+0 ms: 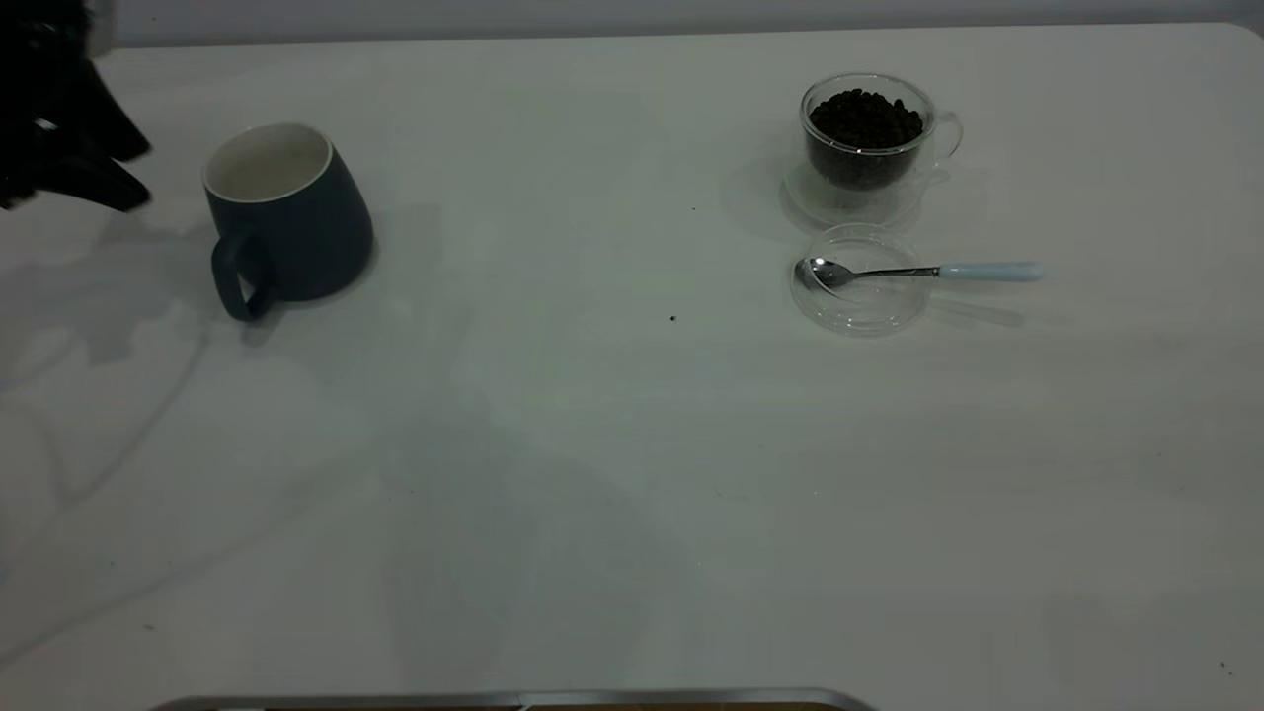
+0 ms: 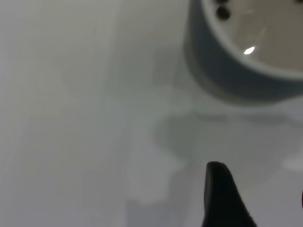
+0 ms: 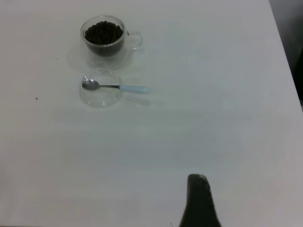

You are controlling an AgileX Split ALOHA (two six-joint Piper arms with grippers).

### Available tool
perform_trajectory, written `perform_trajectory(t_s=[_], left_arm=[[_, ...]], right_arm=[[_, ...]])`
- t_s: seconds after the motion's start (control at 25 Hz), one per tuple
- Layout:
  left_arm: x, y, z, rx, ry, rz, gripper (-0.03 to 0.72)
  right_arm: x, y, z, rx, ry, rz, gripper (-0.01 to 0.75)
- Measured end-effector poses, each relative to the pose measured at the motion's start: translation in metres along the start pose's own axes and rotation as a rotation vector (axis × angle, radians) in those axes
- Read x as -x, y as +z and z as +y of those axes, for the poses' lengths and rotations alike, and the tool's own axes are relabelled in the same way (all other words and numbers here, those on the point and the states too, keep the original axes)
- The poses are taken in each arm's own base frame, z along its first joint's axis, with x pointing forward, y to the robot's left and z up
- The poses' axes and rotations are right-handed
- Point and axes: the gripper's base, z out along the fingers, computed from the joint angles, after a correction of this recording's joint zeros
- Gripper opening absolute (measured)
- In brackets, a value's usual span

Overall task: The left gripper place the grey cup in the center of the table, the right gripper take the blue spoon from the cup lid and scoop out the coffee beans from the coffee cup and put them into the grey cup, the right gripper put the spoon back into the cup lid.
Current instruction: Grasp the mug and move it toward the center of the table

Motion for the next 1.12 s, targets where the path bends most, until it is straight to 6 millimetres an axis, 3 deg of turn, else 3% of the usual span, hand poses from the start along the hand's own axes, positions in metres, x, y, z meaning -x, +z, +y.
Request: perform_trajectory(t_s=[0.2, 0.68, 1.12], left_arm=[[0.006, 0.023, -0.005, -0.007, 0.022, 0.020, 0.466], [0.024, 0.054, -0.014, -0.023, 0.028, 0.006, 0.466], [0.081, 0.064, -0.005, 0.025, 0.054, -0.095, 0.466]], right_arm=[[0.000, 0.000, 0.000, 0.000, 0.000, 0.000, 0.588], [0.000, 0.000, 0.000, 0.000, 0.000, 0.000, 0.588], [0.000, 0.000, 0.000, 0.000, 0.000, 0.000, 0.588]])
